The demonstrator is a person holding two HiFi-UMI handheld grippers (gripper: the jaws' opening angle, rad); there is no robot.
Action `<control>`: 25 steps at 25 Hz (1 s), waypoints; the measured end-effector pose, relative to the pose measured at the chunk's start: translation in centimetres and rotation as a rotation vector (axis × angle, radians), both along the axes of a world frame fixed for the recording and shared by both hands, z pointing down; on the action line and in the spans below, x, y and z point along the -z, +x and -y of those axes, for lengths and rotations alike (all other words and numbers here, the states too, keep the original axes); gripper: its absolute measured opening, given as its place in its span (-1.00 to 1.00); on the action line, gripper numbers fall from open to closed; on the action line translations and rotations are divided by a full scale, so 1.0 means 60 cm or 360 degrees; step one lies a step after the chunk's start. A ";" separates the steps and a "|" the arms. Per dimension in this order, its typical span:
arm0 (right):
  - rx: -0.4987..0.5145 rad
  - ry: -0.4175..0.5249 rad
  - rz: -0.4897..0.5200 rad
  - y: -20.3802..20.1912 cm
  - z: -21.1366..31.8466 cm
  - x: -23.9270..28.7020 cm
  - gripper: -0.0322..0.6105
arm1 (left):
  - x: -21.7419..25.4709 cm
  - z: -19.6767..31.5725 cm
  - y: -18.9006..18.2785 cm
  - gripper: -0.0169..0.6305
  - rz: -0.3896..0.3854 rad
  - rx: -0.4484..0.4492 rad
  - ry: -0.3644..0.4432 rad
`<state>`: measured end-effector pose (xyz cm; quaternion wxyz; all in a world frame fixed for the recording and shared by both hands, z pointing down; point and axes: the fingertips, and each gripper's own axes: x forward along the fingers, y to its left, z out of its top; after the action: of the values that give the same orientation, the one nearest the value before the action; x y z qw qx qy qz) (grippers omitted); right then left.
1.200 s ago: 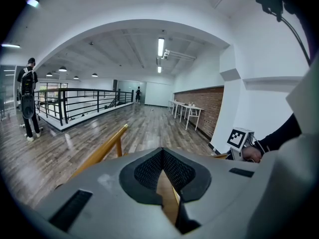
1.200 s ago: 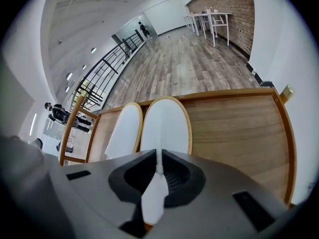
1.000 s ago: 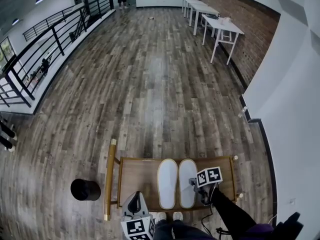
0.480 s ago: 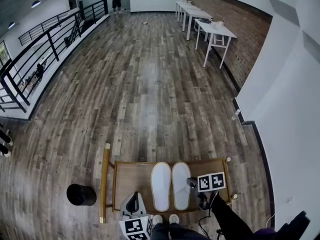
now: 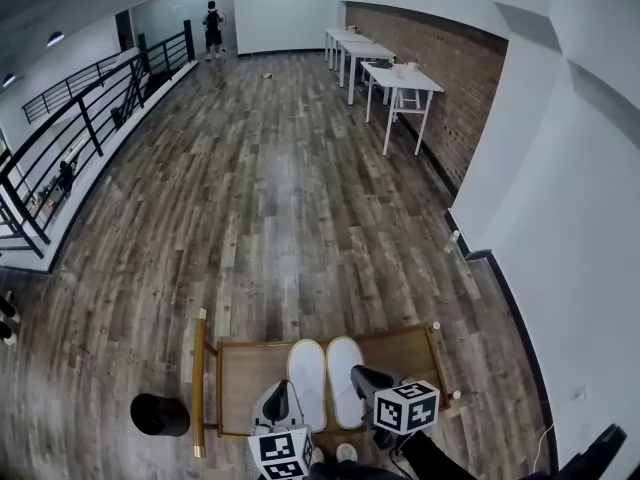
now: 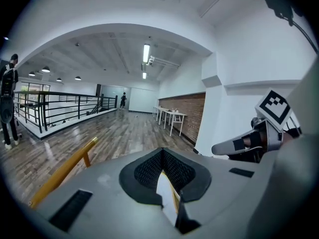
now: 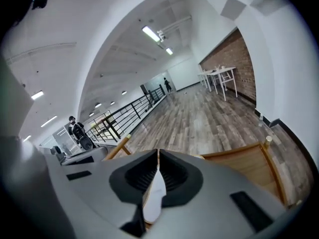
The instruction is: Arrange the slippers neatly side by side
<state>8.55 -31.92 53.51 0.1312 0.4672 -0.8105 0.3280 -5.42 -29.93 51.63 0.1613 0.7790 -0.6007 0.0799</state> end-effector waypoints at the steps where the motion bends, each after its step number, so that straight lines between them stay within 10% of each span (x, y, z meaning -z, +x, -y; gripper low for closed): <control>1: -0.0029 0.0039 0.0008 -0.001 -0.006 0.010 -0.88 | 0.006 -0.001 0.008 -0.94 0.0000 -0.0019 0.0014; 25: -0.0149 0.0494 -0.0225 0.003 -0.065 0.076 -0.90 | 0.047 -0.032 0.056 -0.94 0.0067 -0.0100 0.0133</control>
<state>8.72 -28.02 48.92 0.0990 0.5409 -0.8175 0.1711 -2.05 -27.99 48.83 0.1134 0.8017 -0.5820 0.0761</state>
